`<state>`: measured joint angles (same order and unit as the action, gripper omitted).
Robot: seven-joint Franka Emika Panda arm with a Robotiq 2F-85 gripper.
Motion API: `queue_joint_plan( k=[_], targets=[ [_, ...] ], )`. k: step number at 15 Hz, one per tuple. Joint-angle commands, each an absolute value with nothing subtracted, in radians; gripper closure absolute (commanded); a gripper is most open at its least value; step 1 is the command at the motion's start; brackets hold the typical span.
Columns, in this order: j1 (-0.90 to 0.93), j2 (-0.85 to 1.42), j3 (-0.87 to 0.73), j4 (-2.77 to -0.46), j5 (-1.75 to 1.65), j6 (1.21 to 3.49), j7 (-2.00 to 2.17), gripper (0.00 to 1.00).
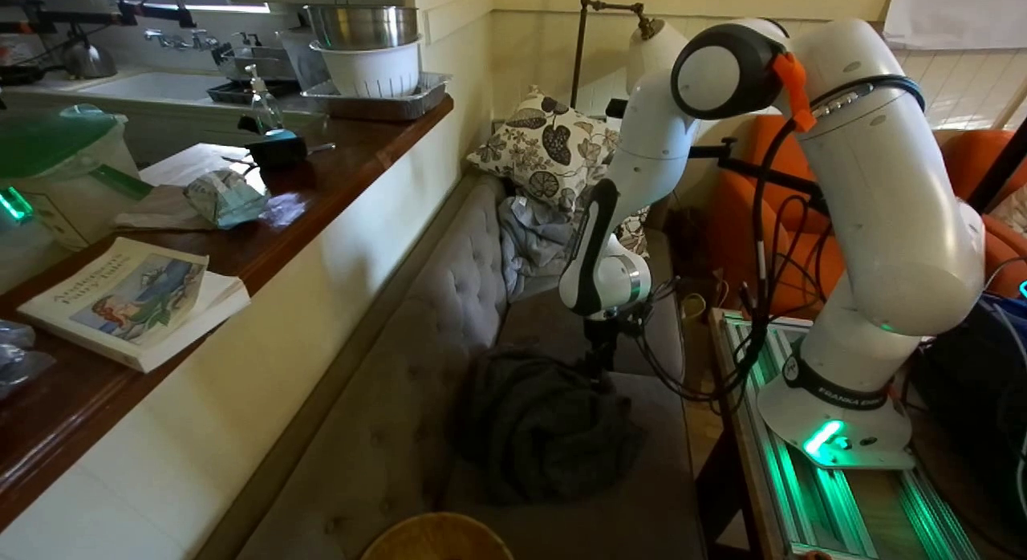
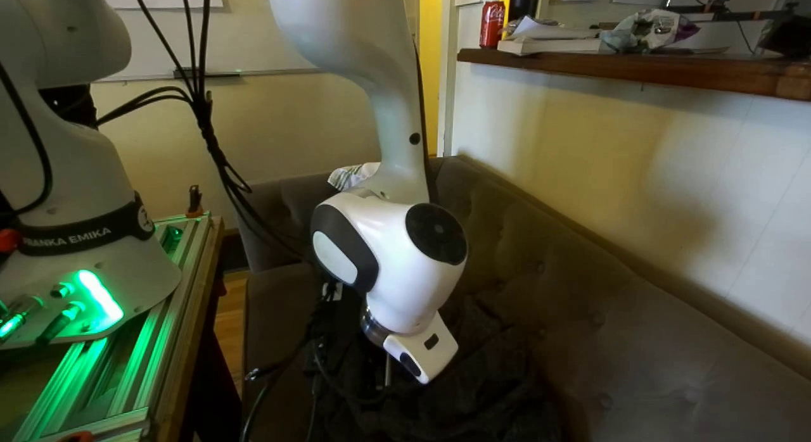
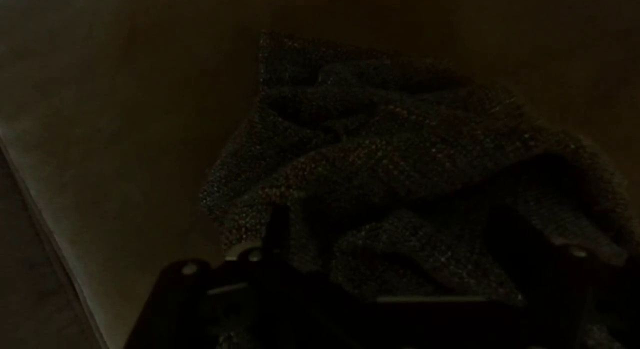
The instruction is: Push the blanket backwards
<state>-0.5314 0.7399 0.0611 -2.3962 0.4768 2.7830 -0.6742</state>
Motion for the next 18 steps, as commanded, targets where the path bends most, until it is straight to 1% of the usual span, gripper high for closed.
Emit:
queue_joint_plan(
  k=[1,3,6,8,10,13,14,15,17,18],
  targets=[
    [-0.684,0.754,0.149,-2.49,0.408,2.926,-0.81,0.0],
    [-0.78,0.782,0.174,-2.547,0.345,3.039,-0.868,0.0],
    [-0.988,0.864,0.264,-2.594,0.195,3.179,-0.895,0.0],
    [-1.075,0.907,0.302,-2.618,0.062,3.229,-0.86,0.0],
    [-1.103,0.935,0.316,-2.645,-0.041,3.261,-0.812,0.0],
    [-1.075,0.981,0.301,-2.656,-0.122,3.333,-0.706,0.0],
    [-1.055,0.987,0.294,-2.651,-0.137,3.343,-0.659,0.0],
    [-1.073,0.968,0.278,-2.644,-0.186,3.299,-0.658,0.0],
    [-1.052,0.983,0.276,-2.644,-0.201,3.322,-0.613,0.0],
    [-1.077,0.984,0.277,-2.642,-0.22,3.334,-0.599,0.0]
  ],
)
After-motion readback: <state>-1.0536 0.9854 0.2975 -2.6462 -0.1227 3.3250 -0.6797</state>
